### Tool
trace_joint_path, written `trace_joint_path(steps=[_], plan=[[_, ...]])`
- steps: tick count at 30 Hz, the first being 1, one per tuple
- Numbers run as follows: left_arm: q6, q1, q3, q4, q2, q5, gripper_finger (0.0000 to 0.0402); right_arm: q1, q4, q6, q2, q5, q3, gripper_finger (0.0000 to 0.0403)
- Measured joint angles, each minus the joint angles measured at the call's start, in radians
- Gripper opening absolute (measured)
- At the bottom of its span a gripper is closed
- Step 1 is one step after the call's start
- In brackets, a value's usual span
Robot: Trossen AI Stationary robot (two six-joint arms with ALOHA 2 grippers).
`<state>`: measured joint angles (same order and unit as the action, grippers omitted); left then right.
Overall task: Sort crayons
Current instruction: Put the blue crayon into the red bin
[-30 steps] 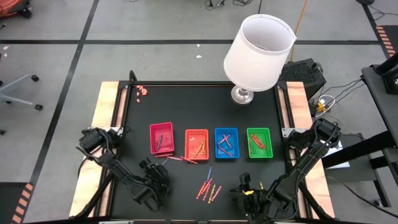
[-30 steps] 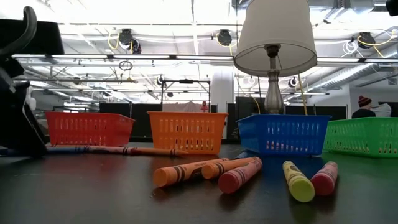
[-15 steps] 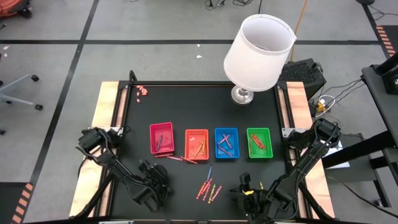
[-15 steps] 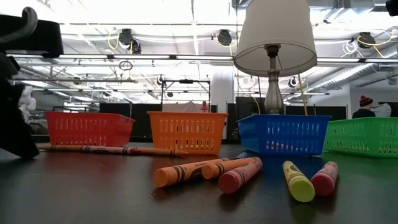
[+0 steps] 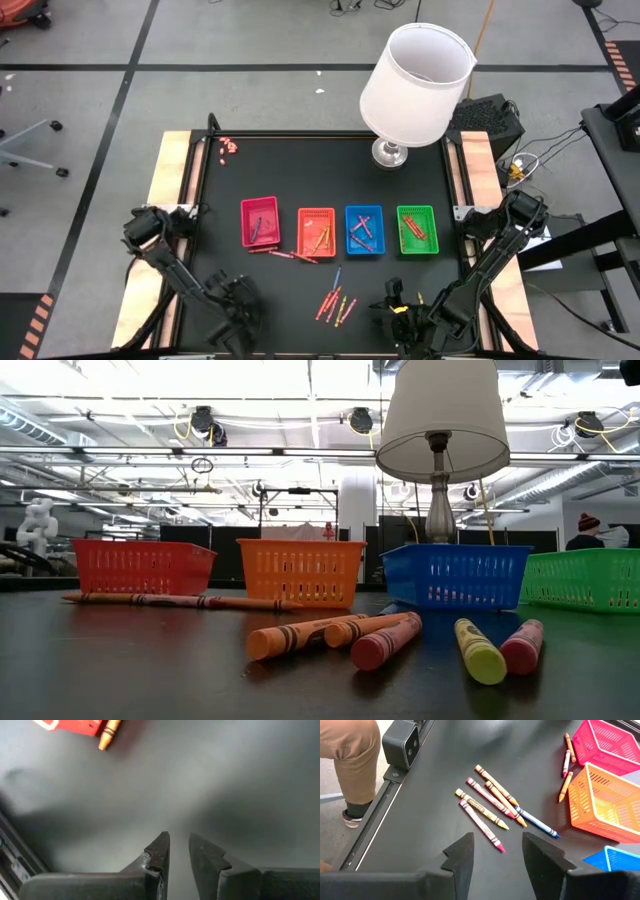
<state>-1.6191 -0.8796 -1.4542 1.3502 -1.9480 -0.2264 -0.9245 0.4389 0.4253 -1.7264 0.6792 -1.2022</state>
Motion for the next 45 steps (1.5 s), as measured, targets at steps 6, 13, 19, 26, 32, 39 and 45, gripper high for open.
trace_joint_path(steps=[6,13,19,26,32,39,45], plan=[[0.003,-0.048,-0.073,0.019,0.0,0.152,0.007,0.001,-0.005,0.0,0.0,0.0,0.0,0.015],[-0.077,-0.111,-0.074,0.064,0.0,0.403,0.007,0.001,-0.012,0.0,0.0,0.0,0.0,0.015],[-0.534,-0.156,-0.052,0.089,0.001,0.406,0.007,0.002,-0.016,0.0,0.0,0.0,0.0,0.015],[-0.655,-0.143,0.011,0.048,-0.027,0.429,0.007,0.002,-0.016,-0.011,0.0,0.0,0.0,0.015],[-0.732,-0.13,0.085,0.093,-0.042,0.508,0.007,0.006,-0.016,-0.099,0.0,0.001,0.0,0.015],[-0.745,-0.123,0.159,0.078,-0.042,0.555,0.007,0.042,-0.021,-0.185,0.0,0.001,0.0,0.015],[-0.735,-0.119,0.169,0.072,-0.042,0.58,0.007,0.081,-0.021,-0.228,0.0,0.001,0.0,0.015]])
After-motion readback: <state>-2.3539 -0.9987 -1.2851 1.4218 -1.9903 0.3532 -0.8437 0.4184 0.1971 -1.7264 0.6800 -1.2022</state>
